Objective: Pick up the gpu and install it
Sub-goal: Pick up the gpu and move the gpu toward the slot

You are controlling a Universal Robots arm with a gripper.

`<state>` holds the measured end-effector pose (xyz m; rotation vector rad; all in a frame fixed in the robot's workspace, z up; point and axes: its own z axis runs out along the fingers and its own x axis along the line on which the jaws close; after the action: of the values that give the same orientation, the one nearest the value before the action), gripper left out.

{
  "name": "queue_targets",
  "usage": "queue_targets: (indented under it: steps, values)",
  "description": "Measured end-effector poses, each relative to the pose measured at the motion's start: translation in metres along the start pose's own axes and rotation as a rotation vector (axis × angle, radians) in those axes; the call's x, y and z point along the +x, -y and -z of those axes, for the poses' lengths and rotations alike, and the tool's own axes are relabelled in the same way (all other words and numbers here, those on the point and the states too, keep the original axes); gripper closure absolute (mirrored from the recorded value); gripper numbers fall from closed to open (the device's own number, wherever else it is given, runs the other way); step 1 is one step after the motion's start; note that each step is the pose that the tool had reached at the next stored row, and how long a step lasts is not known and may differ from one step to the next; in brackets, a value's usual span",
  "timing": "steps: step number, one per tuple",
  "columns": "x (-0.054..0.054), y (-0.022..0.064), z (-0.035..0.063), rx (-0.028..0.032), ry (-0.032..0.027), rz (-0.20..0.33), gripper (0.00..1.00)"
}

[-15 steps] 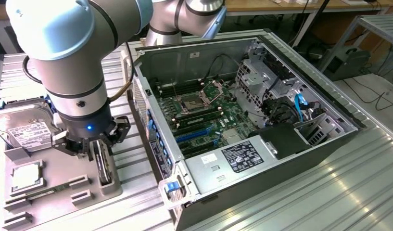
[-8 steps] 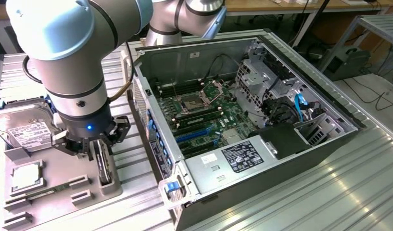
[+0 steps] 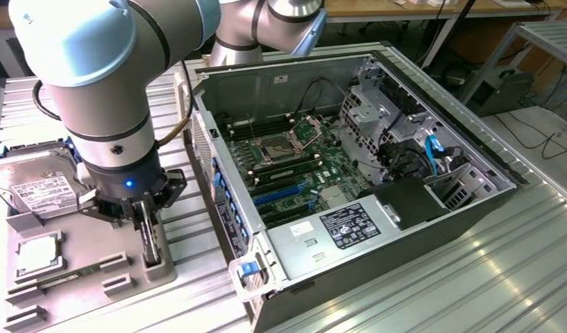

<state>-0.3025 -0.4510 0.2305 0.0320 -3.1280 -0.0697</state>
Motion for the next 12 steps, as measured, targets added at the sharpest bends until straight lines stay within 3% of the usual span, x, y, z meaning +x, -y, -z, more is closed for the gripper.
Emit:
queue_targets:
  steps: [12]
  values:
    - [0.0, 0.0, 0.0001, -0.0003, 0.0003, 0.0, 0.72]
